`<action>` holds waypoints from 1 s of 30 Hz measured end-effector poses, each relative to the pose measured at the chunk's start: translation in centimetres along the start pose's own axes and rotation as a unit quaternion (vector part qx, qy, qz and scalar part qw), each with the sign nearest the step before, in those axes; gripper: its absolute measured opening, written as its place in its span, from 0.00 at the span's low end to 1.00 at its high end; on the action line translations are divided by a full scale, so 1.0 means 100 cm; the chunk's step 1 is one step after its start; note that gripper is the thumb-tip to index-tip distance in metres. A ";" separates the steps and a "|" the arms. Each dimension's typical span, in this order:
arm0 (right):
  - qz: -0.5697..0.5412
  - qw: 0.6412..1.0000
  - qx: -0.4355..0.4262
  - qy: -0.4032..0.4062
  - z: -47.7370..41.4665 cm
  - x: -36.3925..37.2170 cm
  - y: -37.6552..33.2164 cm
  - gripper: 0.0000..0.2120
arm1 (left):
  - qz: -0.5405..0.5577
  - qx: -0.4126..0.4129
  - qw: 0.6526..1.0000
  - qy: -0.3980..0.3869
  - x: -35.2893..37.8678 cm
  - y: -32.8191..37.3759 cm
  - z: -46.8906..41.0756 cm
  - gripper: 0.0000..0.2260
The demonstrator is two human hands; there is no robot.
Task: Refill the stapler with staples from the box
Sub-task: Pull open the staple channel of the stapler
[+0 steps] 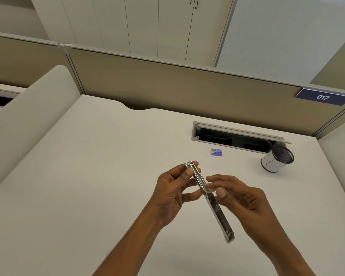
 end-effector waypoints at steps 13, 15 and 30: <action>0.035 0.995 0.066 0.066 -0.061 -0.006 -0.002 0.05 | -0.039 0.004 0.999 -0.034 0.009 -0.003 0.003 0.14; 0.041 0.995 0.062 0.062 -0.061 -0.003 0.000 0.04 | -0.042 0.007 0.999 -0.029 0.006 -0.001 0.004 0.13; -0.018 0.996 0.080 0.030 -0.054 0.001 0.012 0.06 | -0.029 0.000 0.999 -0.019 0.000 -0.006 0.005 0.14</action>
Point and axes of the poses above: each hand's wrist, its own z-axis away from the middle knuckle, its own x-axis out of the palm, y = z × x, the point moved 8 cm from there along -z, towards the middle knuckle, and after that the axes turned 11 degrees about -y, right-handed, at the moved point
